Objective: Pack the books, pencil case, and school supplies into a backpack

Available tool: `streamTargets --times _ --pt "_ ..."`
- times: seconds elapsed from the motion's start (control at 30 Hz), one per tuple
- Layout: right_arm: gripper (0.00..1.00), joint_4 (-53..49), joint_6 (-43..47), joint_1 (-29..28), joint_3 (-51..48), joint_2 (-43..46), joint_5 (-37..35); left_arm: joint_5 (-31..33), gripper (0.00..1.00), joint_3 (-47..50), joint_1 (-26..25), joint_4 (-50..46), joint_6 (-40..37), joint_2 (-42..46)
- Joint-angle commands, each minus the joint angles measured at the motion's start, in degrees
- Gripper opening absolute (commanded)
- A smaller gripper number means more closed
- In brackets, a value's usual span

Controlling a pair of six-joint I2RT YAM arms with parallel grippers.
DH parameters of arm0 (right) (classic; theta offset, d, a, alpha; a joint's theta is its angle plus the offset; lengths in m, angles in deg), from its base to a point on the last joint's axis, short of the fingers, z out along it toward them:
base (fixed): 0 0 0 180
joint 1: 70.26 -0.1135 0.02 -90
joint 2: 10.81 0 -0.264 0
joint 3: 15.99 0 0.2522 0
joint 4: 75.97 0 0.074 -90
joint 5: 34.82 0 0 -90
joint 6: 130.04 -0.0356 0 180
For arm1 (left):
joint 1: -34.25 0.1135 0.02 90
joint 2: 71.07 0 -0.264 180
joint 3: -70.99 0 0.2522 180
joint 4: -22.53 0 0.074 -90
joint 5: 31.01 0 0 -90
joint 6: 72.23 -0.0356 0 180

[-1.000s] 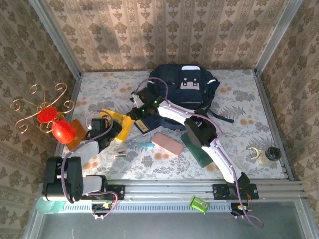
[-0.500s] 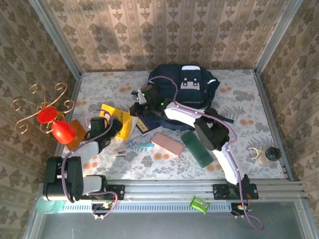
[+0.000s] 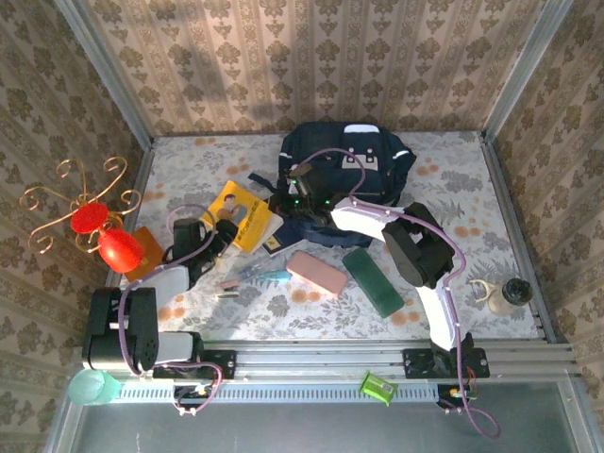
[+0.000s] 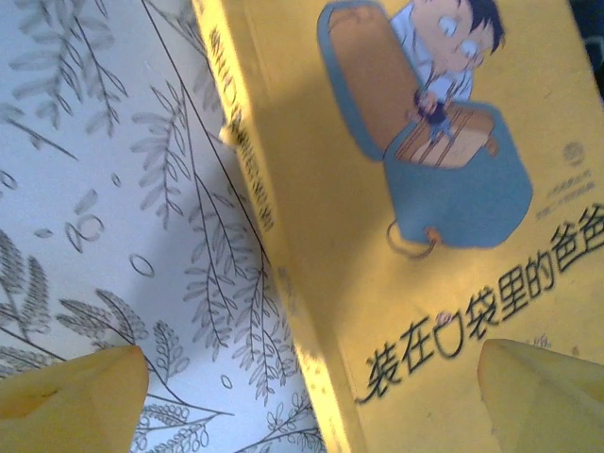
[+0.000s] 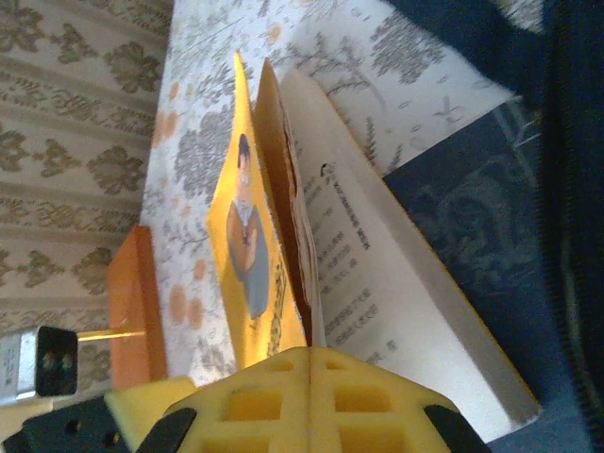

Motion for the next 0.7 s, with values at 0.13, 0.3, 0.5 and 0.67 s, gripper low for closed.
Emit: streamTargets --times 0.13,0.3,0.5,0.67 --pt "0.0 -4.6 6.4 -0.3 -0.9 -1.4 -5.2 -1.6 0.89 -2.9 -2.0 3.3 1.3 -4.9" --pt "0.0 -6.4 9.0 -0.3 -1.9 -2.1 -6.1 -2.7 0.82 -6.2 -3.5 4.9 0.1 -9.5" --pt "0.0 -6.4 9.6 -0.4 -2.4 -2.9 -5.5 -3.5 0.7 -7.8 -4.6 9.9 1.7 -15.3" --pt "0.0 -7.1 10.1 -0.6 -2.1 -3.9 -4.9 -4.5 0.64 -8.1 -4.7 15.0 1.3 -17.2"
